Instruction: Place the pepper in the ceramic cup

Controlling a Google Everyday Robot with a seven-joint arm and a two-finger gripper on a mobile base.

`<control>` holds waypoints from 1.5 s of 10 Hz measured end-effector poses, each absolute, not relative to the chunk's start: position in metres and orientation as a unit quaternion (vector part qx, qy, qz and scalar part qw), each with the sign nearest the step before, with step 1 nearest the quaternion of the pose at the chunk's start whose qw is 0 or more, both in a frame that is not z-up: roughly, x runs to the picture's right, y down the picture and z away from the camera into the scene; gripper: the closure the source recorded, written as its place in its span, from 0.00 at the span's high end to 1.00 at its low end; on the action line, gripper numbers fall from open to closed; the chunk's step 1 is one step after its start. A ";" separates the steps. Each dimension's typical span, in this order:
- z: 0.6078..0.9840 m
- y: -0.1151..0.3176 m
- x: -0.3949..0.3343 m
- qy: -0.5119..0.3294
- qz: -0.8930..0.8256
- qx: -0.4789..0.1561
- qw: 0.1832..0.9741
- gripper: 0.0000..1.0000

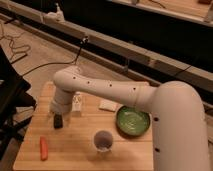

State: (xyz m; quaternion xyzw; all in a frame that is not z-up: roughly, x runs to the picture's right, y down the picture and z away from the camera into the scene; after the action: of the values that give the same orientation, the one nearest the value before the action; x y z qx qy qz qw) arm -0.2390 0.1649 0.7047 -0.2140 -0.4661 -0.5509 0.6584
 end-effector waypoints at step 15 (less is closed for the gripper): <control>0.727 0.248 -0.330 -0.574 -0.527 -0.239 0.580 0.62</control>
State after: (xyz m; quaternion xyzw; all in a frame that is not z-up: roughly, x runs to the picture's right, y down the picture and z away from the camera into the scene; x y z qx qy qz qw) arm -0.3304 0.2478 0.7268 -0.2385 -0.5738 -0.5270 0.5798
